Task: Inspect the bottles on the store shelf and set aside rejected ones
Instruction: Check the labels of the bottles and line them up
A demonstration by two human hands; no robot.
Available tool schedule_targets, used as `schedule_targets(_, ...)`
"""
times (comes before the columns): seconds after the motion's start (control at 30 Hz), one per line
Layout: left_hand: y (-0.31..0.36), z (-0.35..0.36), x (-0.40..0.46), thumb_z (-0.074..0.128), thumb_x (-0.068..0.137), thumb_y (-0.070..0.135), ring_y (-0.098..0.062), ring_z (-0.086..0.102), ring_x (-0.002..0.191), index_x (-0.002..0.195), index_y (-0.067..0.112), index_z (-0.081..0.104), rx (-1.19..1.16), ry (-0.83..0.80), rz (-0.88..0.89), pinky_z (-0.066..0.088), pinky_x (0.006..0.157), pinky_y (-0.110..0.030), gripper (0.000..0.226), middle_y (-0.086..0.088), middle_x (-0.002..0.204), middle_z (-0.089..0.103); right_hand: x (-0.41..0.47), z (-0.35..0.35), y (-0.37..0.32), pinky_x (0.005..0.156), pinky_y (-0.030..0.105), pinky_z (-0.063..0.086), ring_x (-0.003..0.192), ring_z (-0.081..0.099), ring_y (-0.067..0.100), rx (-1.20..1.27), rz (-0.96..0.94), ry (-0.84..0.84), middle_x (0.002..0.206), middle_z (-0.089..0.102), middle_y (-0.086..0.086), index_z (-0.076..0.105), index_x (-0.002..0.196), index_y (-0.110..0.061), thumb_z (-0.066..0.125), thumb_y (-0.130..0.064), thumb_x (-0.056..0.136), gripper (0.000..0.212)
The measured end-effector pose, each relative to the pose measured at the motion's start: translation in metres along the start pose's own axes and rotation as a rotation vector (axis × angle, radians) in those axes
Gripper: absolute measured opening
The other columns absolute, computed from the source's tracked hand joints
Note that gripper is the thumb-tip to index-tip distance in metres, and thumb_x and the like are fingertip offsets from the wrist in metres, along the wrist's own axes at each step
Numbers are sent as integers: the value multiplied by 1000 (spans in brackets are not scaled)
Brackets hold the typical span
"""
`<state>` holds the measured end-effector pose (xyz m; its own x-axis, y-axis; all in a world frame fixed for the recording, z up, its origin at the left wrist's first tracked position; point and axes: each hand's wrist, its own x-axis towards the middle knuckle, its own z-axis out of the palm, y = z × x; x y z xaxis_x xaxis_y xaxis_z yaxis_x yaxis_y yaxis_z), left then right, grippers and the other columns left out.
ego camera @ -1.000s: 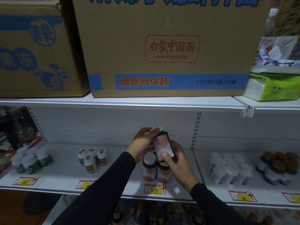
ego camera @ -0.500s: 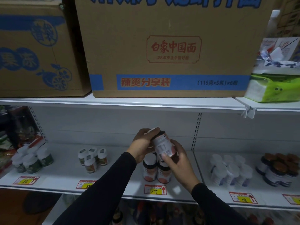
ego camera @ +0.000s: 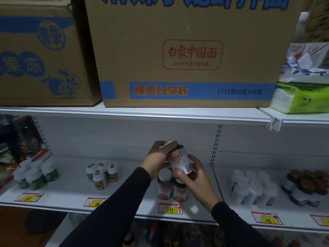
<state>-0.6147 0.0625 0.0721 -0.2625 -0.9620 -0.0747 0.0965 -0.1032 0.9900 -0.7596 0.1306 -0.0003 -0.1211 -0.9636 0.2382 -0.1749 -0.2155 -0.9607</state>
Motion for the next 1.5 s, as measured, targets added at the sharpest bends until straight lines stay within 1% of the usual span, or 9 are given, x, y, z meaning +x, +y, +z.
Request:
schedule_targets(0.1, 0, 0, -1, 69, 87, 40, -19, 70, 93, 120, 17, 53, 10, -12, 6, 53, 61, -22, 43, -7, 111, 68, 0, -1, 2, 90, 32, 55, 106, 65, 4, -2, 7, -5, 116, 67, -12, 46, 129, -43, 70, -51, 81, 54)
schedule_targets(0.33, -5, 2, -2, 75, 84, 32, -26, 72, 95, 124, 21, 52, 27, -89, -33, 59, 84, -44, 47, -11, 112, 69, 1, 1, 1, 92, 41, 56, 105, 67, 10, 101, 60, 24, 116, 69, -6, 50, 134, -37, 56, -52, 86, 51)
schedule_targets(0.57, -3, 0, 5, 65, 89, 47, -29, 70, 94, 108, 6, 65, 4, -34, -220, 57, 87, -42, 46, -14, 99, 74, -4, 1, -8, 93, 27, 52, 112, 63, 6, 61, -2, -38, 120, 67, -10, 52, 132, -28, 70, -52, 74, 65)
schedule_targets(0.73, -3, -1, 4, 64, 90, 45, -21, 66, 63, 99, 5, 64, -117, 0, -306, 52, 46, -23, 41, -10, 71, 68, -2, 5, -10, 87, 19, 52, 111, 64, 7, 49, -31, -62, 118, 68, -14, 52, 130, -26, 74, -43, 72, 64)
schedule_targets(0.97, -6, -5, 9, 66, 86, 53, -24, 68, 75, 102, 8, 65, -87, 21, -312, 55, 57, -29, 48, -11, 82, 72, -1, 6, -10, 89, 21, 51, 113, 63, 7, 48, -44, -74, 118, 66, -18, 51, 127, -34, 76, -42, 72, 62)
schedule_targets(1.07, -6, -7, 10, 65, 85, 54, -28, 72, 87, 108, 6, 66, 32, 10, -202, 60, 68, -34, 53, -15, 99, 73, 2, 4, -7, 92, 25, 53, 113, 62, 5, -2, -31, -99, 120, 65, -17, 45, 131, -45, 80, -44, 70, 71)
schedule_targets(1.17, -2, -9, 6, 74, 82, 41, -26, 73, 90, 114, 13, 62, 70, -23, -38, 60, 68, -34, 44, -12, 106, 72, 5, -1, 0, 97, 36, 53, 113, 63, 7, -58, -3, -108, 122, 63, -14, 40, 129, -59, 83, -47, 66, 77)
schedule_targets(1.3, 1, -9, 2, 86, 71, 38, -18, 70, 100, 124, 23, 60, 165, -113, 91, 60, 80, -36, 61, -1, 113, 71, 8, -9, 3, 100, 36, 51, 116, 61, 5, -80, -1, -88, 127, 62, -13, 36, 140, -47, 80, -53, 68, 85)
schedule_targets(1.5, -2, -6, -1, 86, 65, 7, -10, 64, 108, 118, 28, 61, 350, -270, 236, 56, 92, -34, 62, 7, 114, 69, 13, -11, 2, 95, 25, 52, 116, 59, 3, -92, -60, -25, 126, 62, -16, 45, 128, -47, 79, -20, 79, 67)
